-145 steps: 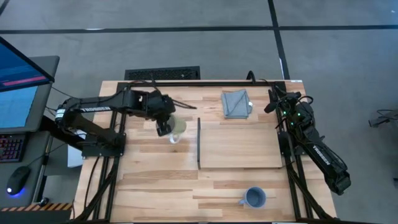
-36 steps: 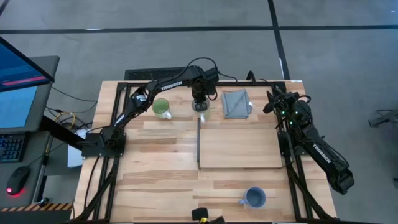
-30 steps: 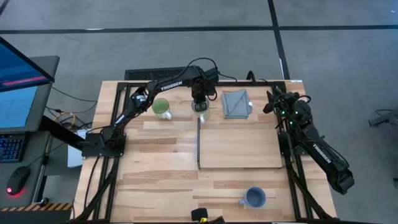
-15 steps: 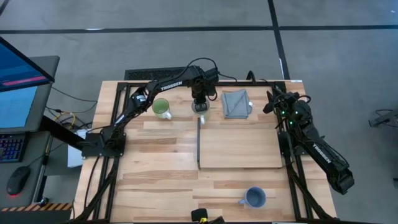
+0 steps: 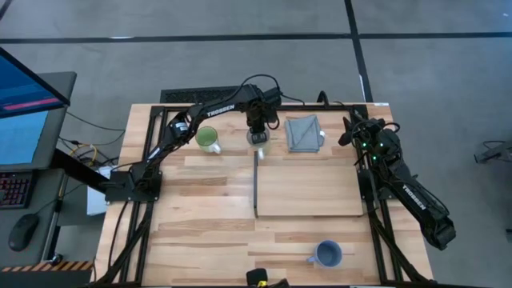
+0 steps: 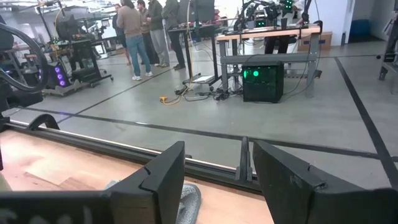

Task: Stack small to large cups/mugs on shelf
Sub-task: Put the light green mug on the shelf

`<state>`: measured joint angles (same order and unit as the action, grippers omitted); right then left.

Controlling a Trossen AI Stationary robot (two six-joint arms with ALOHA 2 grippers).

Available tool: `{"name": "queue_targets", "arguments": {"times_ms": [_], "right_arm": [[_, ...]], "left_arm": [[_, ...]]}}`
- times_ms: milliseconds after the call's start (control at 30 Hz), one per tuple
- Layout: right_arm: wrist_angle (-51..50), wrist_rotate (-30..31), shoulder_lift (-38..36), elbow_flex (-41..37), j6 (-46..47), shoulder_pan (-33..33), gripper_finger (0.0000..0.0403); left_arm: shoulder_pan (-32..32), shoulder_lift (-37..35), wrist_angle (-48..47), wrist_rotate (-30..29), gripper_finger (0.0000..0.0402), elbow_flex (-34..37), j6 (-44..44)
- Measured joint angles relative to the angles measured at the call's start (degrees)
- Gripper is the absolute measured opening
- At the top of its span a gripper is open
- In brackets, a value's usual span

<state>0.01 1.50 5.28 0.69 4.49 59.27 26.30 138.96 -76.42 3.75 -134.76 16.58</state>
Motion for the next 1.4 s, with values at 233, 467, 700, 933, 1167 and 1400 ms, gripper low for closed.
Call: {"name": "queue_targets", "arguments": {"times_ms": [233,467,700,933,1167,1400], "right_arm": [[0.0,0.0,0.0,0.0,0.0,0.0,0.0212],[0.0,0.0,0.0,0.0,0.0,0.0,0.0212],[0.0,0.0,0.0,0.0,0.0,0.0,0.0212],[0.0,0.0,0.0,0.0,-0.1,0.0,0.0212],[0.0,0.0,0.0,0.0,0.0,0.0,0.0212],[0.0,0.0,0.0,0.0,0.0,0.0,0.0212]], "left_arm": [[0.0,0.0,-0.1,-2.6,0.0025,0.0,-3.0],[-0.1,0.0,-0.1,-3.1,0.0025,0.0,-2.6],[-0.1,0.0,-0.2,-3.1,0.0026,0.0,-2.5],[-0.1,0.0,-0.2,-3.1,0.0026,0.0,-2.5],[-0.1,-0.1,-0.2,-3.1,0.0026,0.0,-2.4],[-0.1,-0.1,-0.2,-3.1,0.0026,0.0,-2.7]]}}
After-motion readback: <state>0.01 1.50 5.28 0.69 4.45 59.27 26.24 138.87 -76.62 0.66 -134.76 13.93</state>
